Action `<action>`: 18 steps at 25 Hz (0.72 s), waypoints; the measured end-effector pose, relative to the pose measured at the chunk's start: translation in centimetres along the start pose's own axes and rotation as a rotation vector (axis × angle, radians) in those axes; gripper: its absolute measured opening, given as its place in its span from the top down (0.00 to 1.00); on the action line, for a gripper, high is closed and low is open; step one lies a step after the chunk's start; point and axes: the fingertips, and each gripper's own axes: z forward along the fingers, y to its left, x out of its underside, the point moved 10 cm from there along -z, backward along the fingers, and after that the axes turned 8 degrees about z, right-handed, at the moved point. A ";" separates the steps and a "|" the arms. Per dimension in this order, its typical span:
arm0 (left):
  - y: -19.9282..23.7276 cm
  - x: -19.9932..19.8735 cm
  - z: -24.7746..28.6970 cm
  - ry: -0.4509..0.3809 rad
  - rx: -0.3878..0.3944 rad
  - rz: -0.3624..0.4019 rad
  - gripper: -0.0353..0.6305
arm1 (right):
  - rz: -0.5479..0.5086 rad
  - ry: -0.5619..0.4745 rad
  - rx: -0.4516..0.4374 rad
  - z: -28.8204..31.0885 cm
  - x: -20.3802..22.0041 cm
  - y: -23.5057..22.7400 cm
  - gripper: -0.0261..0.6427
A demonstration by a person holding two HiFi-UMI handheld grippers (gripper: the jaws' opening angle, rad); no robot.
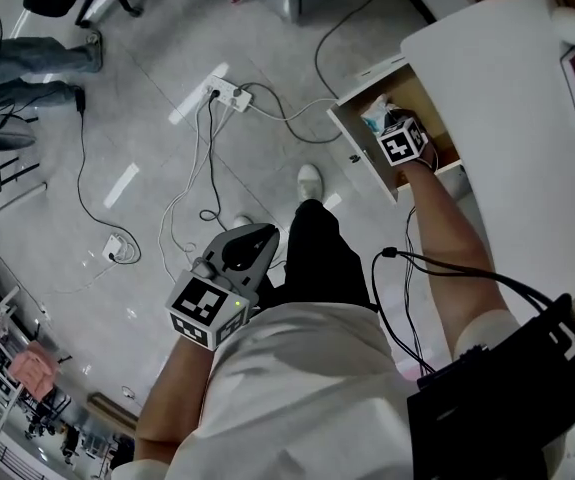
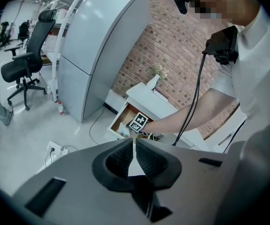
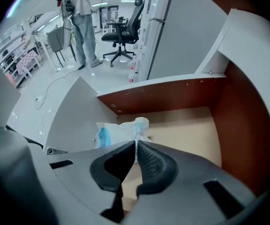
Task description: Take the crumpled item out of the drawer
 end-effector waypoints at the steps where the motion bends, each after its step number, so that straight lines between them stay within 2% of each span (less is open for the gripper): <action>1: -0.4 0.1 -0.5 -0.005 0.006 0.009 0.91 | 0.008 -0.010 0.004 -0.9 0.2 0.3 0.90; 10: -2.0 0.0 -5.6 -0.041 0.072 0.071 0.91 | 0.095 -0.055 0.030 -9.2 0.4 2.7 0.91; 18: -2.1 1.5 -11.6 -0.069 0.111 0.124 0.91 | 0.143 -0.078 0.064 -15.6 0.8 6.9 0.91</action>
